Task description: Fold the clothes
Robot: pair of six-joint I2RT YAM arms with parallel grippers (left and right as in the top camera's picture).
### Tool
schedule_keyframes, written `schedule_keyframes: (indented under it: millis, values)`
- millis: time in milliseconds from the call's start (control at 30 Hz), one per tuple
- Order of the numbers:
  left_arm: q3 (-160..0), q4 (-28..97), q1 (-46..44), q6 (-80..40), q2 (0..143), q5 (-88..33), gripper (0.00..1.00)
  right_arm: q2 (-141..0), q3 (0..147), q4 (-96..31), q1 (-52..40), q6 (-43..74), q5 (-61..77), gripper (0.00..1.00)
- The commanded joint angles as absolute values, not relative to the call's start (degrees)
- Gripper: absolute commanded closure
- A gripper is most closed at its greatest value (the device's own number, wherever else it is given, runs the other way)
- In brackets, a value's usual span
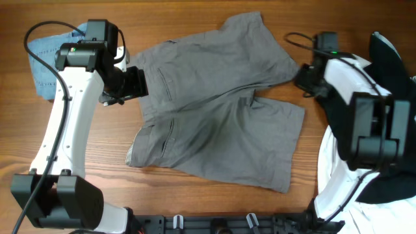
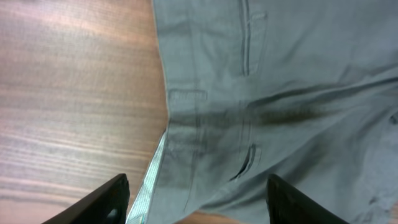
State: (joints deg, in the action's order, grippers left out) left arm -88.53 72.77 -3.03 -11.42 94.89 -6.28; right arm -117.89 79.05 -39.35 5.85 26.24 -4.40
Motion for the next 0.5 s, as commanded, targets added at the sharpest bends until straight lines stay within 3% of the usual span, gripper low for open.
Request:
schedule_keyframes:
  millis: [0, 33, 100, 233, 300, 467]
  values:
    - [-88.07, 68.66, -3.18, -9.19, 97.49, -11.27, 0.29, -111.37, 78.43, -37.67, 9.34, 16.91, 3.92, 0.67]
    - [-88.05, 66.81, -3.25, -7.44, 98.61, -13.08, 0.29, -108.55, 78.43, -36.60, 9.41, 11.66, 8.64, 0.57]
    - [-88.05, 64.16, -3.38, -5.93, 101.21, -12.73, 0.30, -103.04, 78.43, -35.68, 9.23, 10.24, 13.50, 0.53]
    - [-88.05, 54.35, -3.38, -3.11, 111.13, -11.88, 0.78, -90.89, 78.43, -37.52, 8.80, 10.46, 25.87, 0.51]
    - [-88.05, 48.88, -3.38, -1.58, 116.73, -11.92, 0.96, -87.00, 78.43, -40.34, 8.80, 10.48, 29.91, 0.50]
    - [-88.07, 37.43, -2.90, -1.50, 126.98, -11.90, 0.96, -84.16, 78.35, -50.85, 8.80, 10.26, 30.44, 0.49]
